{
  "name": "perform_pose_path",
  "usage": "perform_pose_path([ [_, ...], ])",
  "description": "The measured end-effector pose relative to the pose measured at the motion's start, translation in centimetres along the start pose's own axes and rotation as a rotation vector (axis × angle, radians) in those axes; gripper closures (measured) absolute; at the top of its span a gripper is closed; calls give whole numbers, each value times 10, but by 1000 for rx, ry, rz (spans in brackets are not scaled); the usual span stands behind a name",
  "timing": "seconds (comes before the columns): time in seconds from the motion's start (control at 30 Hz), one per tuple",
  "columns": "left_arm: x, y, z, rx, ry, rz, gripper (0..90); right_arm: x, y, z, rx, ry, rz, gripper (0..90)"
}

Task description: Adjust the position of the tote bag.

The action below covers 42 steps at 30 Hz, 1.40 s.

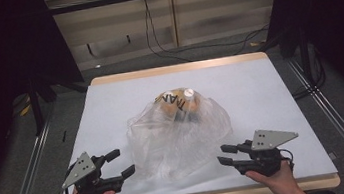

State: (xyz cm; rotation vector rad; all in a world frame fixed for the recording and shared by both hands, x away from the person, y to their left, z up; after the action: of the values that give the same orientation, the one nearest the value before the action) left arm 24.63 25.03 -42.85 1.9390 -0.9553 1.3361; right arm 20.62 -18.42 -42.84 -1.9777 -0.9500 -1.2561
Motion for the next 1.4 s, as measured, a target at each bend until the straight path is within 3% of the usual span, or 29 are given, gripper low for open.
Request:
perform_pose_path([
  [0.07, 0, 3, 2, -7, -7, -2, 234, 3, -4, 6, 27, -6, -14, 615],
  [0.1, 0, 3, 3, 0, -20, 17, 229, 5, -7, 9, 35, -10, -14, 615],
  [0.23, -2, 5, 7, -11, -32, 3, 216, 11, -15, 22, 82, -29, -29, 614],
  [0.27, -2, 4, 9, -36, -27, 3, 216, 11, -15, 22, 82, -29, -29, 614],
  [0.33, -2, 7, 10, -15, -43, 10, 206, 16, -19, 31, 102, -38, -40, 607],
  [0.43, -2, 6, 10, -29, -45, 19, 206, 22, -25, 42, 132, -48, -49, 598],
  [0.47, -2, 7, 10, -15, -52, 16, 206, 22, -25, 42, 132, -48, -49, 598],
  [0.77, -6, 5, 14, -46, -53, 6, 265, 34, -40, 79, 201, -107, -79, 587],
  [0.9, -7, 3, 17, -42, -59, 5, 276, 38, -41, 91, 211, -118, -85, 595],
  [0.93, -7, 3, 18, -15, -66, -1, 270, 40, -43, 98, 223, -125, -84, 598],
  [0.97, -7, 2, 22, -43, -62, -2, 271, 40, -44, 102, 227, -128, -84, 597],
  [1.23, -10, 0, 28, -46, -104, 20, 328, 30, -44, 123, 234, -196, -84, 606],
  [1.3, -11, 1, 28, -65, -104, 1, 351, 26, -43, 126, 230, -217, -86, 604],
  [1.4, -13, 0, 27, -67, -111, 10, 388, 19, -42, 132, 219, -253, -99, 611],
])
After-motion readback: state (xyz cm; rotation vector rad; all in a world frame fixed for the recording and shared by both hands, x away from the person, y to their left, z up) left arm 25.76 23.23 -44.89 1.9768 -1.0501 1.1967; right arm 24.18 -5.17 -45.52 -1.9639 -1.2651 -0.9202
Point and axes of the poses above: each handheld gripper's, and its own axes: z roughly forward along the jaws, x roughly out of its top, y roughly to its right, the point moved 1 cm from there along z, roughly forward along the jaws
